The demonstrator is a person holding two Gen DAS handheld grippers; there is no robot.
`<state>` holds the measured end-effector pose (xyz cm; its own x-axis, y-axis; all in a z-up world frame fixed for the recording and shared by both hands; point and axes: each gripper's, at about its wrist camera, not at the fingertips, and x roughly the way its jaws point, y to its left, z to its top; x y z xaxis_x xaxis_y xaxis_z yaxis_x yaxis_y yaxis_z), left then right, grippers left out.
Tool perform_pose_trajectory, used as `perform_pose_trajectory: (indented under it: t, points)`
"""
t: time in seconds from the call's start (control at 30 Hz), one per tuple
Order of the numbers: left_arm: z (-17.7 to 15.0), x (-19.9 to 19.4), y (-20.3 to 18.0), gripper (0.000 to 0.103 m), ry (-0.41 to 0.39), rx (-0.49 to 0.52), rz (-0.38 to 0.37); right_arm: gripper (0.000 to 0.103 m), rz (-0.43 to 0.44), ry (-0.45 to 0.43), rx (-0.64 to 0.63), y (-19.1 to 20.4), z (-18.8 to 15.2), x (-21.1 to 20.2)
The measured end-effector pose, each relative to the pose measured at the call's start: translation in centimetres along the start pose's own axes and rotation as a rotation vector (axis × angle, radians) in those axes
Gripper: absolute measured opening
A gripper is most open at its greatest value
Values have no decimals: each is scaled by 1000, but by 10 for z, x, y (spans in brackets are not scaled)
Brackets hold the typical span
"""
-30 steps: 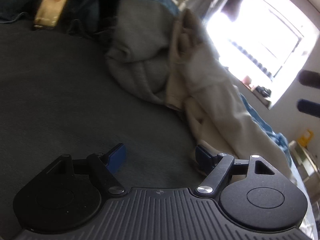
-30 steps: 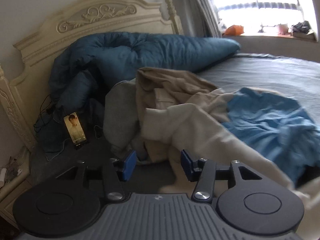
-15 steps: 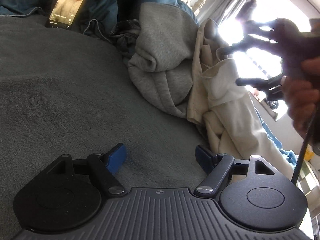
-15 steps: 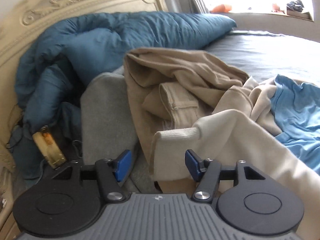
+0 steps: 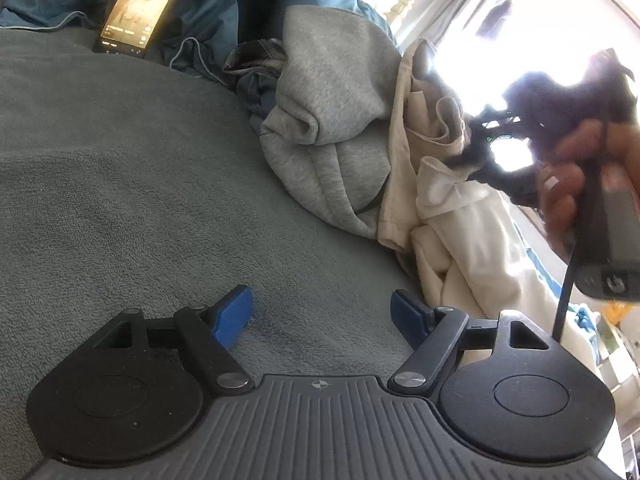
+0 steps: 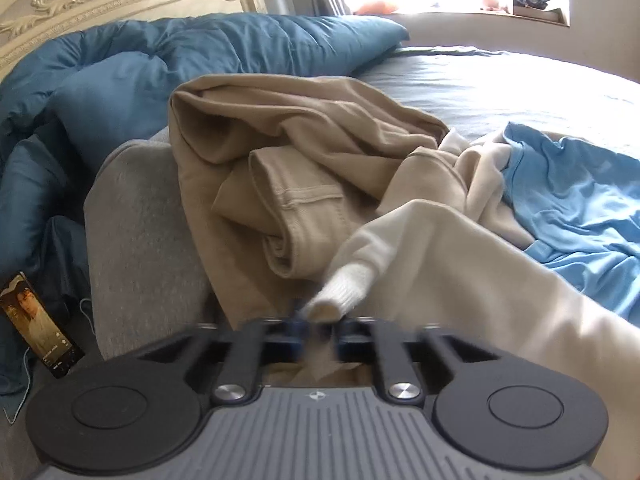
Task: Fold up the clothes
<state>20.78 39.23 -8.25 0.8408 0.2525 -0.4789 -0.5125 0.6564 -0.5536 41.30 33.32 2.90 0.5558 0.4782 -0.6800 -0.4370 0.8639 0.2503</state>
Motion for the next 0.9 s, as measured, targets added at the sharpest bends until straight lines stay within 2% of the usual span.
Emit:
perform_pose_trajectory:
  t: [0.1, 0.23, 0.3, 0.43, 0.6, 0.77, 0.9]
  points:
    - [2, -4, 1, 77, -5, -4, -9, 7, 32, -22, -56, -11, 1, -22]
    - [3, -12, -2, 77, -31, 20, -37, 6, 86, -72, -103, -32, 2, -77]
    - [1, -17, -8, 77, -35, 53, -78, 6, 104, -105, -121, -46, 4, -114]
    - [-4, -29, -30, 77, -29, 143, -235, 6, 101, -160, -147, -79, 6, -187]
    - [-29, -35, -69, 77, 89, 272, -466, 6, 71, -238, -137, -130, 0, -282]
    - [-73, -37, -117, 77, 197, 422, -559, 6, 25, -289, -130, -180, -14, -359]
    - [-103, -37, -148, 77, 265, 511, -609, 6, -10, -305, -116, -222, -35, -401]
